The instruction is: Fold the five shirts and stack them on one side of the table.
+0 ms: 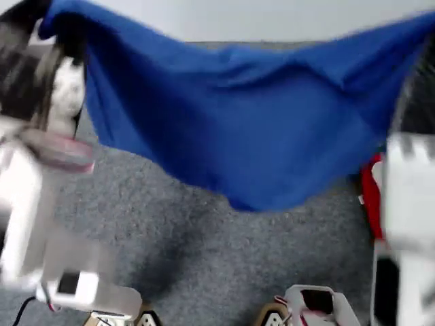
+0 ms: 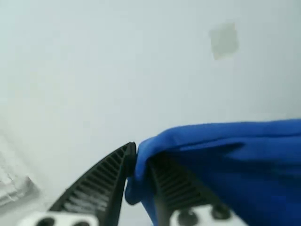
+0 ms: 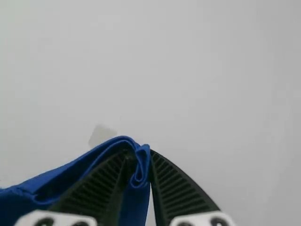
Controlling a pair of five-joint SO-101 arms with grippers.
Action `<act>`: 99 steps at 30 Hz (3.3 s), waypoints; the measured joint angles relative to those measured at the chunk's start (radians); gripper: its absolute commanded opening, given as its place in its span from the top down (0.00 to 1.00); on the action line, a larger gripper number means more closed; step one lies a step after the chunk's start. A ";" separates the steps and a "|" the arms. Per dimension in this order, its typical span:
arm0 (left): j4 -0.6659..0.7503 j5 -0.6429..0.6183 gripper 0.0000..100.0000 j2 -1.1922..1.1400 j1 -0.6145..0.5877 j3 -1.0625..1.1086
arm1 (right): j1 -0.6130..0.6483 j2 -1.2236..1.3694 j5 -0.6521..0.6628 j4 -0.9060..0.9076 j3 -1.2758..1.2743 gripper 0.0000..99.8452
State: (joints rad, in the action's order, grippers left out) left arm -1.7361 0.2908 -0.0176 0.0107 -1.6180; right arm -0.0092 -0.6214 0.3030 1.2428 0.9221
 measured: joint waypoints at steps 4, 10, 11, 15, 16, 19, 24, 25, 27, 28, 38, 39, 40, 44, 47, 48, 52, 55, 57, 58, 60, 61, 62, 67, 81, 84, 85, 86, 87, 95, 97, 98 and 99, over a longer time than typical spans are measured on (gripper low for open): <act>0.000 0.000 0.98 0.124 0.005 0.044 | -0.020 -0.011 0.000 0.002 -0.015 0.99; 0.000 0.000 0.98 0.285 0.003 0.201 | -0.072 -0.052 0.000 0.006 0.005 0.99; 0.000 0.000 0.98 0.305 0.005 0.238 | -0.074 -0.054 0.000 0.015 -0.002 0.99; 0.000 0.000 0.98 0.377 0.005 0.437 | -0.075 -0.044 0.000 0.074 -0.064 0.99; 0.000 0.000 0.98 0.394 0.003 0.493 | -0.075 -0.046 0.000 0.089 -0.084 0.99; 0.000 0.000 0.98 0.442 0.000 0.675 | -0.075 -0.049 0.000 0.107 -0.158 0.99; 0.035 0.000 0.98 0.499 0.005 1.022 | -0.075 0.089 0.000 0.106 -0.296 0.99; 0.066 0.000 0.98 0.505 0.005 1.094 | -0.077 0.114 0.000 0.092 -0.324 0.99; 0.140 0.000 0.98 0.511 0.005 1.229 | -0.077 0.160 0.000 0.049 -0.374 0.99; 0.184 0.000 0.98 0.511 0.005 1.293 | -0.077 0.181 0.000 0.015 -0.396 0.99; 0.715 0.000 0.98 0.511 -0.061 1.763 | -0.075 0.496 0.000 -0.416 -0.562 0.99; 0.753 0.000 0.98 0.509 -0.069 1.788 | -0.075 0.531 0.000 -0.451 -0.562 0.99; 0.792 0.000 0.98 0.502 -0.072 1.804 | -0.075 0.565 0.000 -0.485 -0.562 0.99; 0.937 0.000 0.98 0.414 -0.074 1.820 | -0.074 0.680 0.000 -0.569 -0.562 0.99; 1.054 0.000 0.98 0.285 -0.074 1.820 | -0.074 0.733 0.000 -0.583 -0.562 0.99; 1.091 0.000 0.98 0.235 -0.075 1.820 | -0.074 0.746 0.000 -0.586 -0.562 0.99; 1.250 -0.002 0.98 0.026 -0.075 1.820 | -0.074 0.764 0.000 -0.589 -0.562 0.99; 1.381 -0.005 0.98 -0.107 -0.075 1.820 | -0.077 0.764 0.000 -0.589 -0.562 0.99; 1.436 -0.005 0.98 -0.172 -0.074 1.820 | -0.080 0.764 0.000 -0.589 -0.562 0.99; 1.445 -0.005 0.98 -0.195 -0.074 1.818 | -0.080 0.764 0.000 -0.589 -0.562 0.99; 1.450 -0.005 0.98 -0.224 -0.074 1.806 | -0.080 0.764 0.000 -0.589 -0.562 0.99; 1.453 -0.005 0.98 -0.235 -0.074 1.798 | -0.080 0.764 0.000 -0.589 -0.562 0.99; 1.453 -0.006 0.98 -0.244 -0.074 1.788 | -0.080 0.764 0.000 -0.589 -0.562 0.99; 1.452 -0.006 0.98 -0.275 -0.074 1.761 | -0.080 0.764 0.000 -0.589 -0.565 0.99; 0.977 0.000 0.98 0.226 -0.110 1.761 | -0.104 0.559 0.000 -0.178 -0.483 0.99; 0.887 0.000 0.98 0.348 -0.112 1.761 | -0.110 0.437 0.000 -0.094 -0.483 0.99; 0.858 0.000 0.98 0.387 -0.107 1.761 | -0.114 0.399 0.000 -0.069 -0.483 0.99; 0.825 0.000 0.98 0.422 -0.104 1.761 | -0.114 0.356 0.000 -0.048 -0.483 0.99; 0.792 0.000 0.98 0.459 -0.098 1.761 | -0.115 0.315 0.000 -0.029 -0.483 0.99; 0.571 0.000 0.98 0.741 -0.087 1.720 | -0.121 -0.011 0.002 0.023 -0.473 0.99; 0.506 0.000 0.98 0.802 -0.087 1.679 | -0.121 -0.083 0.002 0.026 -0.473 0.99; 0.474 0.000 0.98 0.830 -0.087 1.656 | -0.121 -0.118 0.002 0.031 -0.473 0.99; 0.443 0.000 0.98 0.859 -0.087 1.629 | -0.121 -0.155 0.002 0.040 -0.473 0.99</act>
State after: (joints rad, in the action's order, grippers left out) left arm -1.2927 0.2908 0.8416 -0.0767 0.0115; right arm -0.1304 -0.7764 0.3046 1.2827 0.4496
